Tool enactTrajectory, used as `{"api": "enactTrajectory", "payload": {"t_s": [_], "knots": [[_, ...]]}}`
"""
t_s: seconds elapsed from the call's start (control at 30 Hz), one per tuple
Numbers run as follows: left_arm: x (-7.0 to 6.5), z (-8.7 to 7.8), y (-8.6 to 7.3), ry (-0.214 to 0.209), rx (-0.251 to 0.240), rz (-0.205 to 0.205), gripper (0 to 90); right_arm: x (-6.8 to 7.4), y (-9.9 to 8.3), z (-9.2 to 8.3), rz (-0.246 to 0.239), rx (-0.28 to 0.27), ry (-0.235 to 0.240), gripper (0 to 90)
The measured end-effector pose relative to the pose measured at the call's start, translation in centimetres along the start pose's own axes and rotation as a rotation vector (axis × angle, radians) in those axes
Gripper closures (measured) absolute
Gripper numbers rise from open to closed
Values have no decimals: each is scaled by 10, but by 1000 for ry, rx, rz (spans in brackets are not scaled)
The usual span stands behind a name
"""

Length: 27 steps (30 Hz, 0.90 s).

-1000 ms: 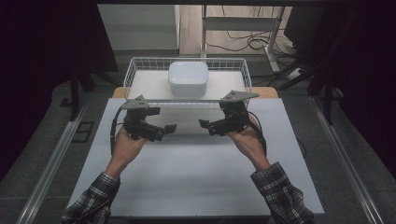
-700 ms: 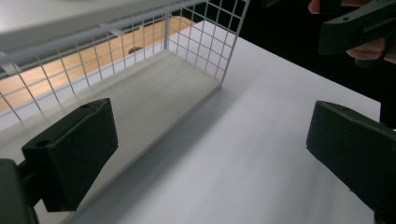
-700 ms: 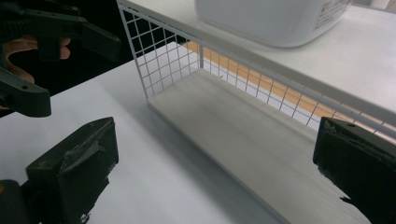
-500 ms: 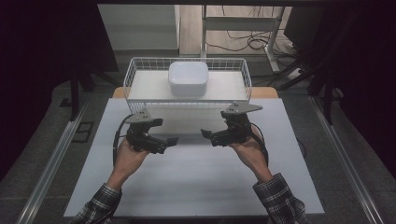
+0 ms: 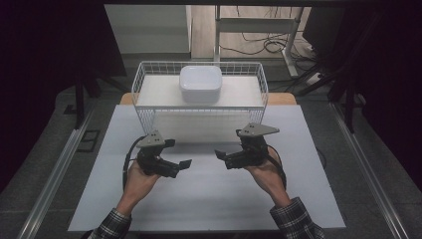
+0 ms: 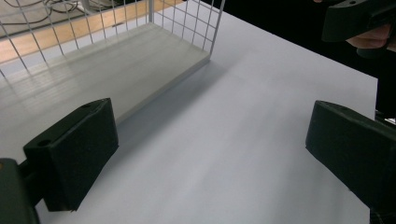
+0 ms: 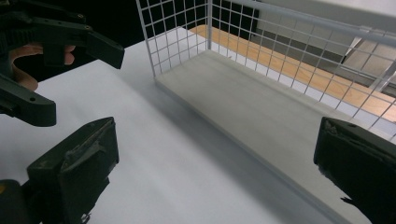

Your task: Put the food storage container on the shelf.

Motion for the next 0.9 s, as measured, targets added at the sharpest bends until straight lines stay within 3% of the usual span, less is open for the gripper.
{"api": "enactTrajectory", "payload": {"t_s": [0.4,0.9], "knots": [[-6,0,-21,16,27,-5,30,4,-21,-5,-23,27,-12,0],[-20,4,-42,17,64,-4,34,5,-47,-9,-4,55,-13,0]]}}
Point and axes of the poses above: each handheld gripper's, and its own axes: z roughly forward along the jaws, y roughly out of its top, x roughly to its left, the point moved 4 cm from there along z, roughly forward along the jaws, and after that the axes turned 4 degrees about z, right-handed, at the moved point
